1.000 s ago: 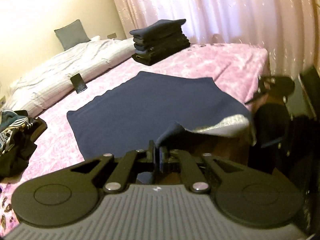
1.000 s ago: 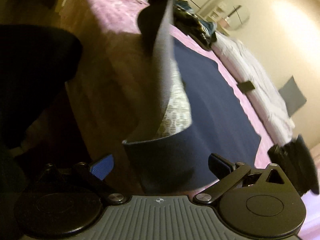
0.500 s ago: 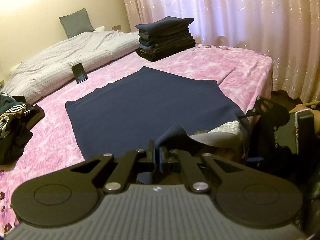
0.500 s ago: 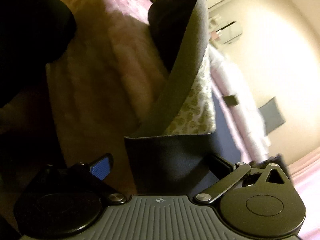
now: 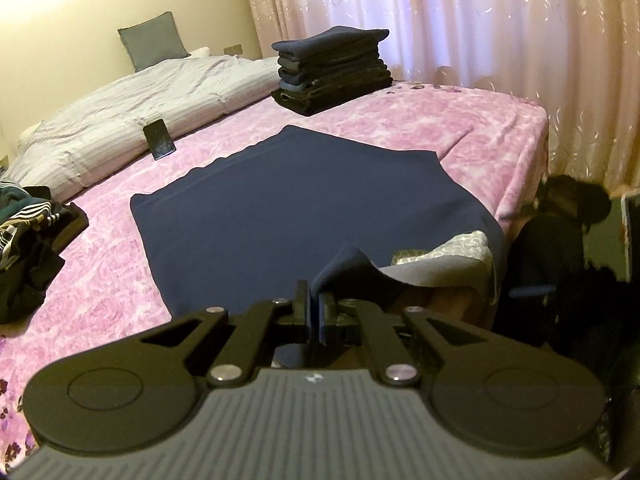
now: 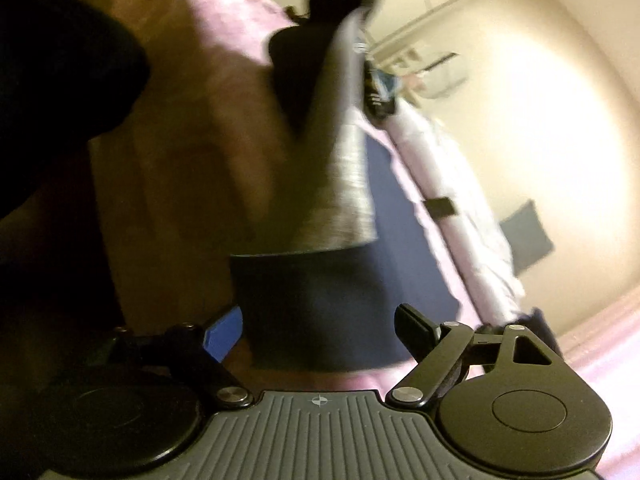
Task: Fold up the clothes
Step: 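Lift the hem with both grippers and fold it over toward the collar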
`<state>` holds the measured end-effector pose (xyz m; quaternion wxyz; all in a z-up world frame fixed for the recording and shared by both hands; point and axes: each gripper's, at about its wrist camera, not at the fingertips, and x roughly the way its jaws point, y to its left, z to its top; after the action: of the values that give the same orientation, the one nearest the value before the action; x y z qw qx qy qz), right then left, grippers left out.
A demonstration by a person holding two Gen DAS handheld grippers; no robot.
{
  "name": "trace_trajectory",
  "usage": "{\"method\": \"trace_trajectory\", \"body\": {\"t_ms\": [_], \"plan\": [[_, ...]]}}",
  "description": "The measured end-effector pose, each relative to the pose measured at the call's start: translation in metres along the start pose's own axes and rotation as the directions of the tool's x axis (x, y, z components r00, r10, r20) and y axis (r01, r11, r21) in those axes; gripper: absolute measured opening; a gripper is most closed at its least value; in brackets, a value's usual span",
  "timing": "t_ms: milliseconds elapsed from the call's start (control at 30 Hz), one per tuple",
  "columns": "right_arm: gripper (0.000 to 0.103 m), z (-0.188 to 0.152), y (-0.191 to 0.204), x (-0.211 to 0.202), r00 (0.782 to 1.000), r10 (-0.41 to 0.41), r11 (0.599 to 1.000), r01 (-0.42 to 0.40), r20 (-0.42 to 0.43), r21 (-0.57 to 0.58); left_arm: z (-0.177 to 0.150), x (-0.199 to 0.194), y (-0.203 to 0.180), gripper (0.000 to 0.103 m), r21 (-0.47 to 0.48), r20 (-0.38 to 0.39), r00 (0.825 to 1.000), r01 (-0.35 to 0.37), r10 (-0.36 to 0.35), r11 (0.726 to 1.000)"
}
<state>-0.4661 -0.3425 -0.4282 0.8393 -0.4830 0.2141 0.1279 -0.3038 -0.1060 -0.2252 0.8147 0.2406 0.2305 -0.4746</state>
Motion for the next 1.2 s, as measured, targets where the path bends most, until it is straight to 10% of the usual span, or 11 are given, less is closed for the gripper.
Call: {"method": "trace_trajectory", "body": {"t_ms": [300,367,533,1200], "plan": [[0.080,0.005,0.019,0.031,1.000,-0.017,0.999,0.016,-0.019,-0.035,0.001,0.006,0.013,0.003,-0.049,-0.006,1.000,0.006,-0.006,0.999],[0.046,0.006,0.016,0.026,0.998,-0.053,0.998,0.052,-0.019,-0.043,0.000,0.006,0.015,0.003,-0.056,-0.006,1.000,0.007,-0.007,0.998],[0.016,0.003,0.000,0.000,0.999,-0.034,0.999,0.034,-0.005,-0.004,-0.003,0.005,0.013,0.003,-0.039,-0.013,1.000,0.004,-0.005,0.999],[0.000,0.015,-0.127,-0.143,0.997,-0.033,0.999,0.030,0.073,0.045,-0.027,-0.095,-0.084,0.001,0.316,0.012,0.999,0.042,-0.048,0.948]]}}
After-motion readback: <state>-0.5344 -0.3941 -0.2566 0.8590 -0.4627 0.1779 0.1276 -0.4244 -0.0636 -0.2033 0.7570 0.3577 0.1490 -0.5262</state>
